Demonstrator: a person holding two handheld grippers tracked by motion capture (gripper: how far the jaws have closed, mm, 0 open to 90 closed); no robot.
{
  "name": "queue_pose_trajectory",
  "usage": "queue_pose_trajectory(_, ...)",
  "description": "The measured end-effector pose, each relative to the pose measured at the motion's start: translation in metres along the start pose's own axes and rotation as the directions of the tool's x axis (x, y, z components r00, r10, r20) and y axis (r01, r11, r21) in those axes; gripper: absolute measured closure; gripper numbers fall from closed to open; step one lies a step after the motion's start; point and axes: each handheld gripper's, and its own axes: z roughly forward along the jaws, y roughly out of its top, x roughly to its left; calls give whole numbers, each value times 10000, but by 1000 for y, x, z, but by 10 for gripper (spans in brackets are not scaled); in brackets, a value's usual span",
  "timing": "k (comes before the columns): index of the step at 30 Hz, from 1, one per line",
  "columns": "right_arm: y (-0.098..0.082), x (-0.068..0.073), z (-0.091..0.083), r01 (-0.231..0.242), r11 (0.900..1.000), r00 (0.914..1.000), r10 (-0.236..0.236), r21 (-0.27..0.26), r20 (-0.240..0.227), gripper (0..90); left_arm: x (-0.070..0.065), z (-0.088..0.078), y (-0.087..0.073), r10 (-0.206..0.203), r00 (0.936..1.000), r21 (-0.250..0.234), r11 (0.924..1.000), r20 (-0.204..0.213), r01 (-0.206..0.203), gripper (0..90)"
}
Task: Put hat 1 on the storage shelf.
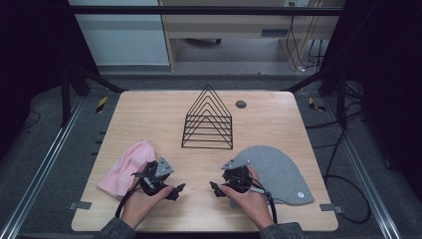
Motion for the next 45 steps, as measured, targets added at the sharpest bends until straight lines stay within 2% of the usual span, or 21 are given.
queue_pose_trajectory(5, -1, 1, 0, 48, 9999, 10000, -48, 136, -15, 105, 1, -1, 0, -62, 10000, -38, 10000, 19, 62, 74)
queue_pose_trajectory(9, -2, -1, 1, 81, 9998, 10000, -81, 172, -9, 112, -1, -3, 2, 160, 9998, -77, 9998, 131, -159, 74)
queue_pose_trajectory(12, -2, -5, -3, -41, 10000, 10000, 41, 61, 36, 121, 4, -7, 3, 194, 9998, -151, 9997, -87, -195, 79)
queue_pose_trajectory(13, -3, -9, -5, -96, 9999, 10000, 96, -46, 23, 128, 13, -12, 2, 64, 10000, -207, 9998, -47, -65, 81)
queue_pose_trajectory(15, -3, -11, -7, -112, 9999, 9999, 112, -58, 28, 133, 18, -15, 1, 45, 10000, -229, 9997, 18, -44, 80)
queue_pose_trajectory(16, -3, -15, -10, -242, 9995, 9997, 243, -195, 55, 157, 32, -21, -2, -30, 9998, -220, 9998, -181, 26, 83)
queue_pose_trajectory(18, -4, -16, -11, -283, 9993, 9996, 285, -234, 64, 158, 39, -24, -3, -4, 9997, -203, 9998, -245, -1, 81)
queue_pose_trajectory(19, -5, -20, -15, -415, 9986, 9990, 420, -330, 129, 166, 56, -31, -7, -98, 9991, -212, 9997, -419, 89, 81)
queue_pose_trajectory(21, -6, -25, -20, -476, 9981, 9987, 483, -388, 168, 179, 74, -40, -11, -198, 9972, -289, 9994, -718, 177, 81)
queue_pose_trajectory(22, -6, -25, -20, -476, 9981, 9987, 483, -388, 168, 179, 74, -40, -11, -198, 9972, -289, 9994, -718, 177, 81)
queue_pose_trajectory(23, -7, -27, -23, -562, 9975, 9982, 571, -419, 208, 188, 84, -44, -13, -315, 9963, -326, 9990, -794, 290, 81)
queue_pose_trajectory(24, -8, -32, -27, -571, 9972, 9982, 580, -477, 172, 201, 106, -49, -18, -461, 9952, -305, 9986, -863, 436, 83)
queue_pose_trajectory(25, -8, -32, -27, -571, 9972, 9982, 580, -477, 172, 201, 106, -49, -18, -461, 9952, -305, 9986, -863, 436, 88)
queue_pose_trajectory(29, -10, -38, -32, -704, 9962, 9970, 720, -506, 299, 228, 139, -55, -31, -1006, 9842, -4, 9948, -1458, 1016, 166)
queue_pose_trajectory(31, -8, -39, -33, -688, 9961, 9970, 706, -545, 328, 235, 146, -57, -37, -1240, 9803, -98, 9922, -1535, 1239, 171)
queue_pose_trajectory(32, -7, -39, -33, -647, 9962, 9972, 667, -576, 342, 238, 147, -56, -37, -1172, 9798, -54, 9930, -1618, 1179, 173)
queue_pose_trajectory(35, -8, -40, -32, -677, 9964, 9967, 697, -502, 410, 243, 150, -51, -38, -1061, 9813, 68, 9941, -1607, 1085, 179)
queue_pose_trajectory(36, -10, -40, -32, -718, 9963, 9962, 740, -481, 461, 249, 156, -45, -39, -1160, 9825, 175, 9926, -1457, 1198, 194)
queue_pose_trajectory(38, -10, -41, -32, -740, 9962, 9961, 760, -450, 455, 249, 159, -42, -39, -1120, 9812, 268, 9927, -1574, 1176, 211)
queue_pose_trajectory(43, -11, -43, -32, -748, 9963, 9962, 766, -424, 426, 254, 173, -32, -41, -1463, 9717, 297, 9876, -1854, 1544, 339)
queue_pose_trajectory(45, -11, -44, -31, -769, 9965, 9962, 781, -311, 389, 254, 173, -28, -43, -1382, 9743, 489, 9876, -1779, 1491, 401)
